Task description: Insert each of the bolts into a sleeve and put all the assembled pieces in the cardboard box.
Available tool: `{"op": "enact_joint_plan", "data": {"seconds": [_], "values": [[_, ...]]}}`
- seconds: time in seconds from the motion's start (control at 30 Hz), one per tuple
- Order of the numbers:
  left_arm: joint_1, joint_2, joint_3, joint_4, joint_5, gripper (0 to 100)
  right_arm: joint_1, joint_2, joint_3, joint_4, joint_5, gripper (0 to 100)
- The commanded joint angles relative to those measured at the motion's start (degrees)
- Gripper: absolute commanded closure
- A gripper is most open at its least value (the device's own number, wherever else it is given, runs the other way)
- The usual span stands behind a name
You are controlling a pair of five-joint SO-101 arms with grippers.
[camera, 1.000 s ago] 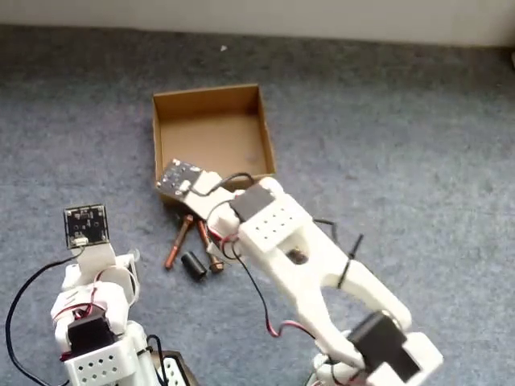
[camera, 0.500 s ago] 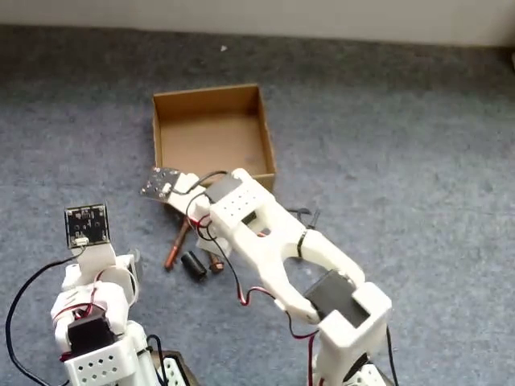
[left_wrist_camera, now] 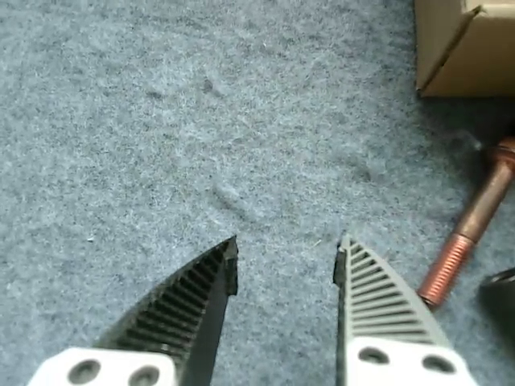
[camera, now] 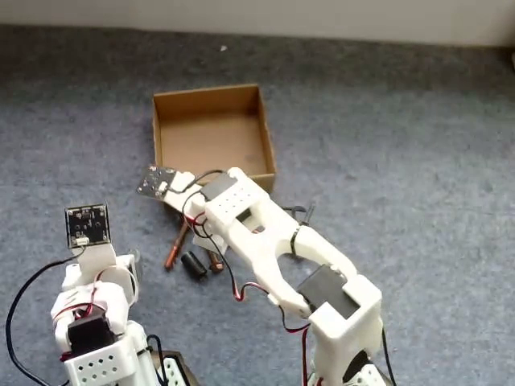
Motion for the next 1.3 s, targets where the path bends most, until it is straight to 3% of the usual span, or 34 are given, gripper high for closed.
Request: {"op": "enact_joint_plan", "data": {"seconds": [0.0,0.2,0.57,0.7,0.87,1.1,1.27], "values": [[-0.31,-0.48,-0.22,-1.14,-0.44,78,-0.48,-2.77,0.66,4.0,0.44,76.1],[-0.31,-0.48,-0.04,-1.14,-0.44,78,-1.1,-6.64,5.49,3.74,0.44,76.1],[-0.31,-0.48,0.31,-1.14,-0.44,78,-2.33,-6.46,11.56,-6.46,0.44,76.1],[-0.31,-0.48,0.31,-1.14,-0.44,78,-2.68,-6.46,11.56,-6.37,0.44,77.5],[-0.31,-0.48,0.31,-1.14,-0.44,78,-2.59,-6.99,11.47,-2.24,0.53,88.5],[-0.31,-0.48,0.31,-1.14,-0.44,78,-4.09,-6.64,11.21,0.75,0.53,88.5],[-0.31,-0.48,0.31,-1.14,-0.44,78,-3.91,-6.46,11.56,-3.38,0.18,88.6]]}}
